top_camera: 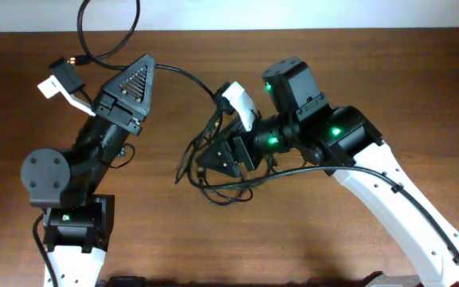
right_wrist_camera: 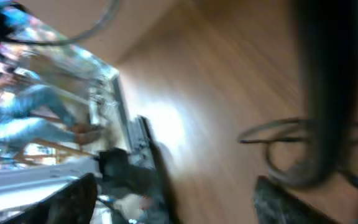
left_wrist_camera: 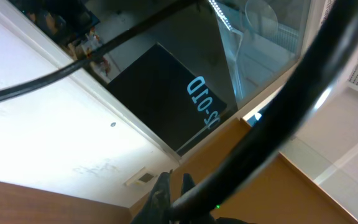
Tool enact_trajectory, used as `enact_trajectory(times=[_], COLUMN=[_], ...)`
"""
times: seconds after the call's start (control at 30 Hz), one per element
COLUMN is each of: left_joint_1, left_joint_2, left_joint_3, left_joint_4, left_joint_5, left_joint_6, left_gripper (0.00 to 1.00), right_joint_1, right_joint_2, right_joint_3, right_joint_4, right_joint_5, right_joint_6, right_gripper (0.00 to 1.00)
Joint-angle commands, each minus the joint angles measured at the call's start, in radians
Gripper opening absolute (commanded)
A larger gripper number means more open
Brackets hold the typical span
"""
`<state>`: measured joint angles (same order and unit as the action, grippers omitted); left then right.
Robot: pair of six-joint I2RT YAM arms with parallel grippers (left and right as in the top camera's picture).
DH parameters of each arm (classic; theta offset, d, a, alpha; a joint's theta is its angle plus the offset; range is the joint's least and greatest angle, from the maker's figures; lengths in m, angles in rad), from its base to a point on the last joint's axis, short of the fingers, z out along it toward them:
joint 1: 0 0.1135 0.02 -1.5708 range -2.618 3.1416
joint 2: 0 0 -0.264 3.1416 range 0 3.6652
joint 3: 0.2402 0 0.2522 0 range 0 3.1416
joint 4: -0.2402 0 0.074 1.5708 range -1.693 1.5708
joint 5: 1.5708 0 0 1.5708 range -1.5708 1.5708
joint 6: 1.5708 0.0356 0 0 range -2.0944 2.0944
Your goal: Untangle cables
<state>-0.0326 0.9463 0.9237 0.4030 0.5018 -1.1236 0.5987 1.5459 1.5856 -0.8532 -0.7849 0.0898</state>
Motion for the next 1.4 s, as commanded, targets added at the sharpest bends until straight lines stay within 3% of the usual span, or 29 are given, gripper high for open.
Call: enact_trajectory(times=[0.0,0.17,0.2,0.23,0.3,0.33,0.37,0.5,0.53,0.63,0.67,0.97,1.13,1.23,1.37], left_joint_1=[-0.006,-0.006,-0.006,-0.006,-0.006,-0.006,-0.006,-0.006,-0.006,-0.006,-0.006,-0.006,-0.006,-0.006,-0.006], left_joint_2=[-0.004,-0.005,-0.004,-0.004,-0.006,-0.009,-0.009,-0.009,-0.009,-0.009,-0.009,-0.008,-0.006,-0.006,-0.006], left_joint_3=[0.015,0.015,0.015,0.015,0.015,0.015,0.015,0.015,0.015,0.015,0.015,0.014,0.014,0.014,0.014], left_joint_4=[-0.021,-0.164,-0.179,-0.181,-0.181,-0.181,-0.181,-0.181,-0.185,-0.282,-0.312,-0.481,-0.598,-0.627,-0.63], left_joint_5=[0.014,0.072,0.096,0.109,0.135,0.142,0.141,0.14,0.143,0.142,0.142,0.175,0.172,0.172,0.173], left_joint_6=[-0.001,-0.103,-0.126,-0.126,-0.146,-0.148,-0.148,-0.148,-0.144,-0.14,-0.128,0.05,0.128,0.132,0.154], left_gripper=[0.0,0.0,0.0,0.0,0.0,0.0,0.0,0.01,0.08,0.52,0.59,0.74,0.76,0.76,0.76], right_joint_1=[-0.021,-0.024,-0.024,-0.024,-0.024,-0.024,-0.024,-0.024,-0.026,-0.06,-0.071,-0.148,-0.148,-0.149,-0.149], right_joint_2=[0.003,0.003,0.003,0.003,0.003,0.003,0.003,0.003,0.003,-0.006,-0.017,-0.128,-0.134,-0.134,-0.132], right_joint_3=[0.001,0.001,0.001,0.001,0.001,0.001,0.001,0.001,0.003,0.047,0.069,0.263,0.301,0.301,0.301], right_joint_4=[-0.03,0.08,0.114,0.137,0.163,0.162,0.158,0.154,0.157,0.161,0.156,0.182,0.384,0.514,0.601], right_joint_5=[0.117,0.125,0.125,0.124,0.124,0.125,0.125,0.125,0.125,0.132,0.132,0.154,0.098,0.091,0.259], right_joint_6=[-0.095,-0.139,-0.138,-0.138,-0.138,-0.138,-0.138,-0.134,-0.097,0.07,0.085,0.27,0.635,0.652,0.694], right_gripper=[0.88,0.9,0.85,0.68,0.43,0.08,0.04,0.04,0.04,0.04,0.04,0.04,0.04,0.04,0.04])
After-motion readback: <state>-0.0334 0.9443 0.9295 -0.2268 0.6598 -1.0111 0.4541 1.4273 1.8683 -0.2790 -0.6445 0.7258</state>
